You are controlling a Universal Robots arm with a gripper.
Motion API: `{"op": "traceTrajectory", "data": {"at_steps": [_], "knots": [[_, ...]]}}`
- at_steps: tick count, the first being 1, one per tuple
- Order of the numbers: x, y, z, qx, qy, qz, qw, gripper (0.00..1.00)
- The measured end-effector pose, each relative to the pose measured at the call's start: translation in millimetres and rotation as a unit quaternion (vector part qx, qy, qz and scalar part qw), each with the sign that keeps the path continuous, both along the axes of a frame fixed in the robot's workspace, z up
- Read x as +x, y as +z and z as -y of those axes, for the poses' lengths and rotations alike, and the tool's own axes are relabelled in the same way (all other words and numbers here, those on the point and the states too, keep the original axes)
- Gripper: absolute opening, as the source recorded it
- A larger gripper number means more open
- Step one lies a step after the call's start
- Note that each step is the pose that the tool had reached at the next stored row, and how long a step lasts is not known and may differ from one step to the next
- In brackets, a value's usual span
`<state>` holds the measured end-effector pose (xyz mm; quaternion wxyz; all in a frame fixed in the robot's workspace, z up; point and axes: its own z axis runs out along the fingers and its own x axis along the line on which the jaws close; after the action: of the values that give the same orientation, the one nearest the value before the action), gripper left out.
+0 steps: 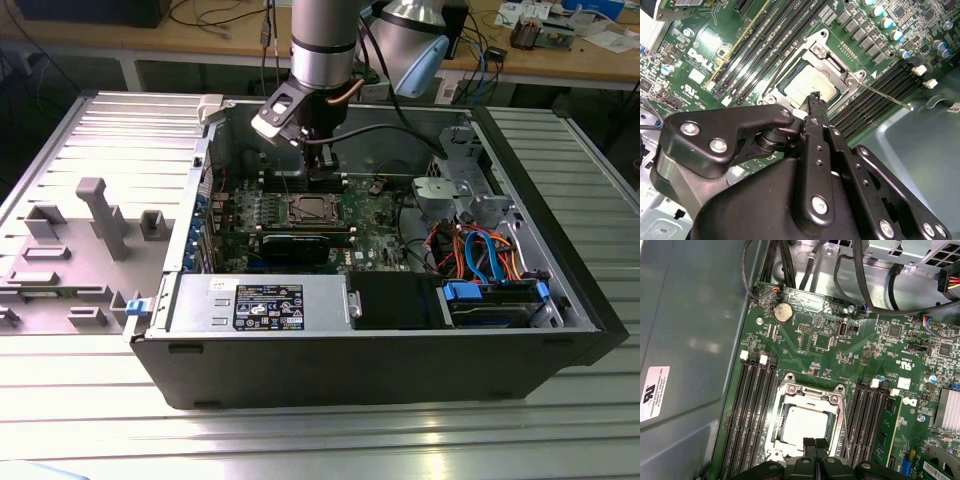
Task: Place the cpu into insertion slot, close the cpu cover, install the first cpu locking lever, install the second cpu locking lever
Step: 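Install the first cpu locking lever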
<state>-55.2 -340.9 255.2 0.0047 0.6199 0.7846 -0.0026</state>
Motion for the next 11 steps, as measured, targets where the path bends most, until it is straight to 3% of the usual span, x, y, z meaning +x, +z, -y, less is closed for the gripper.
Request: {"op": "traceTrajectory", "data": {"at_steps": [11], "knots": [[0.0, 0.0, 0.0, 0.0000, 0.022, 0.0000, 0.99976, 0.11]]}}
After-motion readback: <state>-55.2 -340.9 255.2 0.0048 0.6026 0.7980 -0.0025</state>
